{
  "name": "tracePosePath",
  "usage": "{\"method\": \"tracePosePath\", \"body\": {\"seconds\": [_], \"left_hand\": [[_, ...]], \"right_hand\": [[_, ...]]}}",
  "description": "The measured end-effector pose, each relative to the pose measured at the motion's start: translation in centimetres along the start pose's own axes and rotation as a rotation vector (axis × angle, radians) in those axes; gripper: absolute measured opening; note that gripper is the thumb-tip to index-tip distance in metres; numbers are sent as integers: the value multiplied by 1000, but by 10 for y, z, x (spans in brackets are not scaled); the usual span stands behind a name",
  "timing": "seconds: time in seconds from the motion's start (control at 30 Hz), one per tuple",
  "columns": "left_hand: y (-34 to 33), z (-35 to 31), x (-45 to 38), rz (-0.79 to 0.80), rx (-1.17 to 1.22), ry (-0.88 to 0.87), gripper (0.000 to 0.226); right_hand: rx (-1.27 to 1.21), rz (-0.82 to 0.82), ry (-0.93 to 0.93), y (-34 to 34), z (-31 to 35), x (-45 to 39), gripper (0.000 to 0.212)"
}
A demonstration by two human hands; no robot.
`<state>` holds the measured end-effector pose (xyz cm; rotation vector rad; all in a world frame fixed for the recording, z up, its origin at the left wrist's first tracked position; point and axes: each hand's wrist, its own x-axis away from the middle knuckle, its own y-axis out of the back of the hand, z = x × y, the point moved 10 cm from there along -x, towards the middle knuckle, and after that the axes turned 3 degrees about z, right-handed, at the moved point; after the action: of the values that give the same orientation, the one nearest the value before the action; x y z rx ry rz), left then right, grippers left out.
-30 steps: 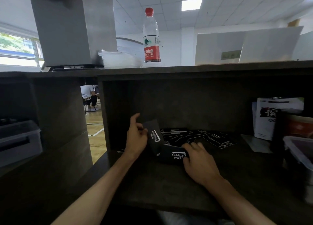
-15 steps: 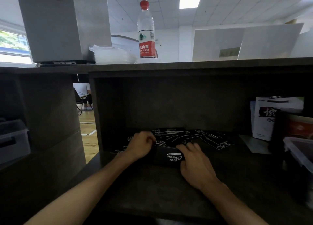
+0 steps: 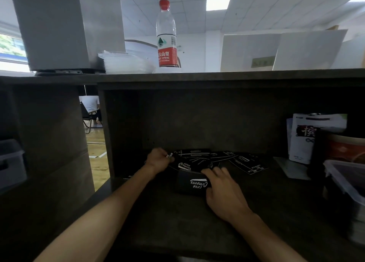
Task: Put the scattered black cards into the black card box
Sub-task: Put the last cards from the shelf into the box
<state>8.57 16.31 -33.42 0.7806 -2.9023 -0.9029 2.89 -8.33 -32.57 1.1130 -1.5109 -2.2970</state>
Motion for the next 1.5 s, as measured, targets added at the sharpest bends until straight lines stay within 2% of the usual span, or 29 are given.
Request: {"method": "tracePosePath", "body": {"seconds": [0.1,0.2,0.27,0.33,0.4,0.5,0.57,0.7,0.8,0.9,1.0,1.07,1.17,1.27,1.33,1.43,1.5], "left_hand": [[14,-3,19,51,370,-67,40],[23,-12,42,146,437,-135,59],[29,-15,53,136,542,-131,49],[31,-12,59,112,726,-68,29],[26,-6,63,118,782,-5,17],[19,1,68,79,596,4,11],[10,1,73,84,560,-3,8],[-15,-9,87,268,401,-97,18],[-20,-7,94,325,279,-104,24],[-26,-12,110,427,92,-125,7],[-38,-23,119,546,-167,-270,34],[-31,-30,120,504,-120,-321,51],[4,-30,115,314,258,-307,65],[34,-42,109,164,464,-324,51],[40,-60,106,94,448,-365,36],[37,-81,109,23,242,-454,29],[40,-73,108,12,198,-454,23]], "right_hand": [[2,0,-3,0,1,0,52],[4,10,-9,0,1,0,53],[2,11,-10,1,1,1,53],[1,8,-13,2,2,1,53],[3,7,-17,3,2,2,52],[1,6,-22,3,2,2,53],[1,0,-24,4,2,2,53],[-21,-13,-31,4,-1,1,53],[-45,6,-15,1,-1,1,62],[-43,26,34,-1,3,-1,59],[-47,28,46,-1,3,-1,50],[-50,22,53,-1,3,-1,44],[-47,6,59,0,3,0,38],[-37,4,55,-1,3,-1,37],[-37,6,49,-1,2,-2,38],[-47,6,32,-1,-1,-1,40],[-64,5,17,-1,-2,-1,47]]}}
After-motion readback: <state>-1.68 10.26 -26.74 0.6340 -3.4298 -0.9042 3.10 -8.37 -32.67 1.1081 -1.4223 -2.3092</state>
